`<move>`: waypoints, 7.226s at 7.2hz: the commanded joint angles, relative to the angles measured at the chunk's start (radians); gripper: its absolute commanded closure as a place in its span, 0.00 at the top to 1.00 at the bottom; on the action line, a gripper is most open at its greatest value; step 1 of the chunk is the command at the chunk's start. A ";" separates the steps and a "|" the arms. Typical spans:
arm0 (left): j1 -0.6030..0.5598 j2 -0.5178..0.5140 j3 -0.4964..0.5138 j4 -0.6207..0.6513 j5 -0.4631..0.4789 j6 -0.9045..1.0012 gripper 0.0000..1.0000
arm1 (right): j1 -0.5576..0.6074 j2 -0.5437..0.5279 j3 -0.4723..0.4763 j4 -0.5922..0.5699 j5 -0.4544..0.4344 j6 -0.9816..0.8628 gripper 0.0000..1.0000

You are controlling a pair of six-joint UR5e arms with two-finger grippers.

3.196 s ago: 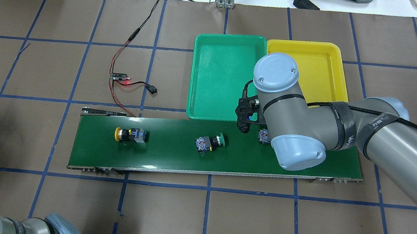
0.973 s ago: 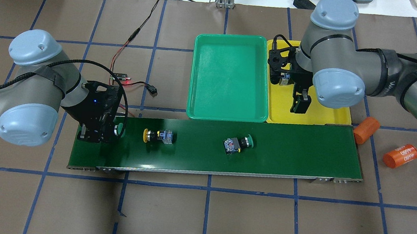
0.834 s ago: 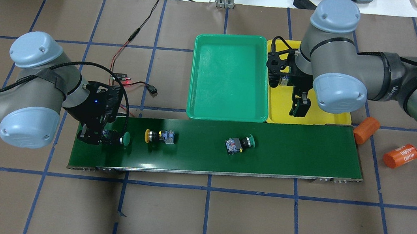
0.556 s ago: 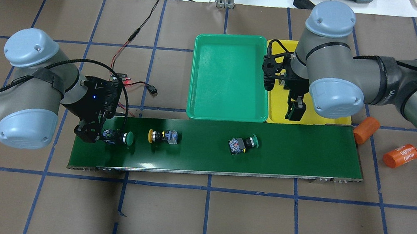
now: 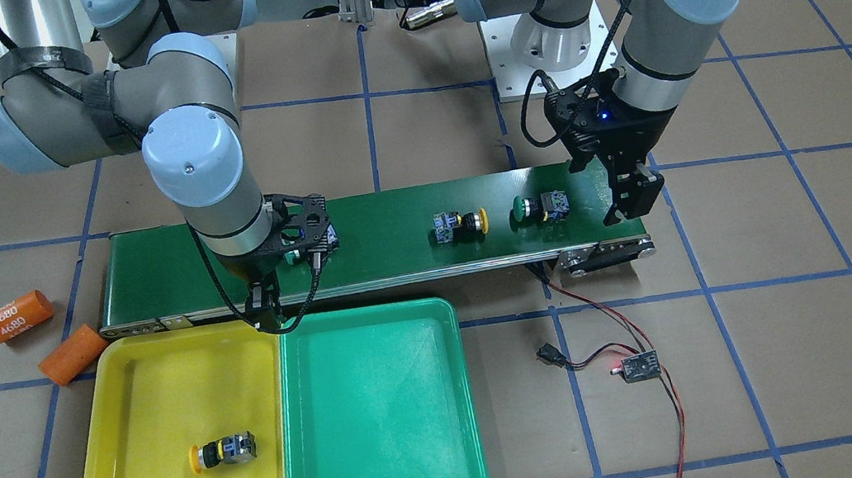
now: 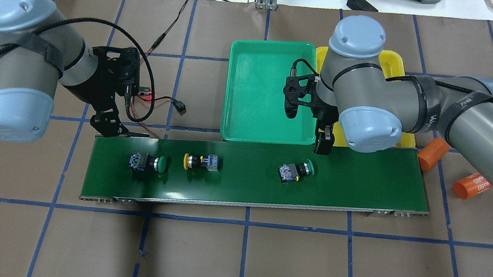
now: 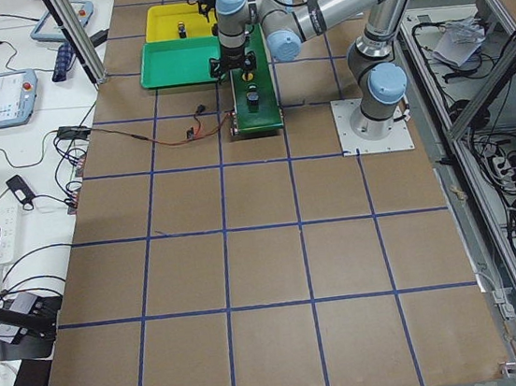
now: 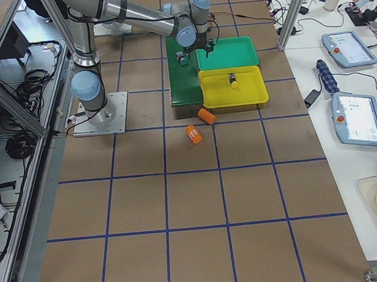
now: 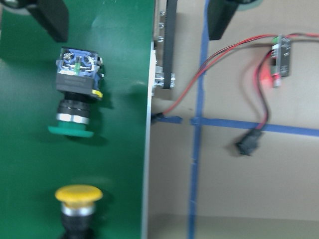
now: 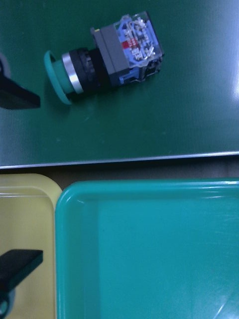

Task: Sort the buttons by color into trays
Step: 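Grasp a green switch on the belt with the right gripper while left arm withdraws, then carry the green switch into the green tray and release it, then move the right gripper back to the belt and grasp a yellow switch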

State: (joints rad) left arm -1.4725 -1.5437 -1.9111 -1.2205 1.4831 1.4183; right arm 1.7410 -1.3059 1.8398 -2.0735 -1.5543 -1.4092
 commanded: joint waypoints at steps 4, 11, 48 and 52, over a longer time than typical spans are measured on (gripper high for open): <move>-0.123 0.005 0.216 -0.277 0.022 -0.628 0.94 | -0.003 -0.108 0.162 0.010 -0.004 -0.065 1.00; -0.121 0.076 0.213 -0.260 0.141 -1.374 1.00 | -0.011 -0.102 0.188 0.010 -0.020 -0.100 0.67; -0.121 0.076 0.198 -0.246 0.121 -1.362 1.00 | -0.051 -0.142 0.185 0.030 -0.053 -0.079 1.00; -0.121 0.074 0.196 -0.232 0.121 -1.357 1.00 | -0.051 -0.135 0.187 0.024 -0.009 -0.089 1.00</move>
State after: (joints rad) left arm -1.5926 -1.4690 -1.7148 -1.4547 1.6045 0.0607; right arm 1.6904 -1.4451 2.0282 -2.0443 -1.5741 -1.4912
